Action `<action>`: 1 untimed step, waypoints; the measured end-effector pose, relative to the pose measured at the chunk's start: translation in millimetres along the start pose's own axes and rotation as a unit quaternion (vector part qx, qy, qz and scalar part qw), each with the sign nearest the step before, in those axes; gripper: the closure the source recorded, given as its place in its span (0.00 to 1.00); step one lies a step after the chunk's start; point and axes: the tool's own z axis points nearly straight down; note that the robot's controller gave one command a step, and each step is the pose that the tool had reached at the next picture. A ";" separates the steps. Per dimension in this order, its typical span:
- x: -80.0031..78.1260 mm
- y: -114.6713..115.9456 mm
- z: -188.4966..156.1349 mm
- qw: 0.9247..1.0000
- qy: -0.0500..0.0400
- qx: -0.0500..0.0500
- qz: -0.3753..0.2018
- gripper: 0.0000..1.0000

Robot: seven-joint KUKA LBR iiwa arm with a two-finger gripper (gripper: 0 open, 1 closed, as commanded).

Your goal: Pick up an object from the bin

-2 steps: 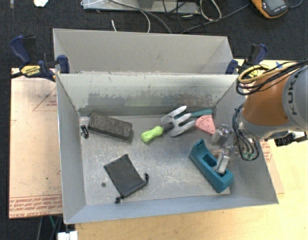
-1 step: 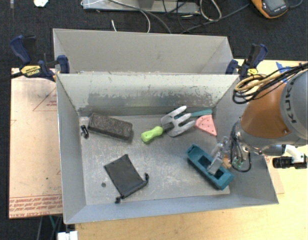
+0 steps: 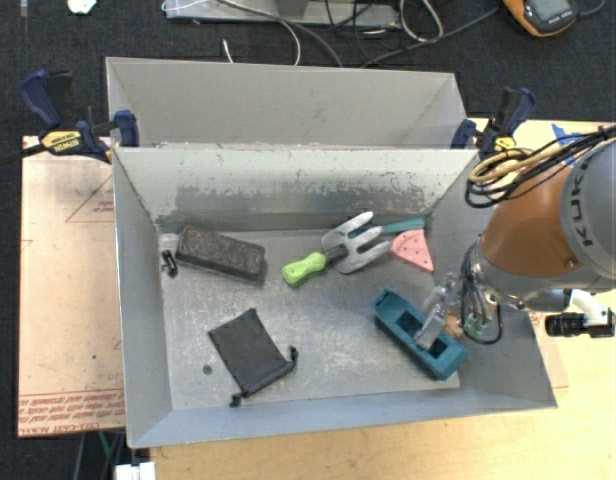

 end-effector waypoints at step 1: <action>3.4 0.6 -20.5 1.000 0.001 0.000 0.000 1.00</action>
Offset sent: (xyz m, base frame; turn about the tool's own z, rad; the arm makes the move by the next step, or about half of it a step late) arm -0.0021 0.0009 0.0555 0.0006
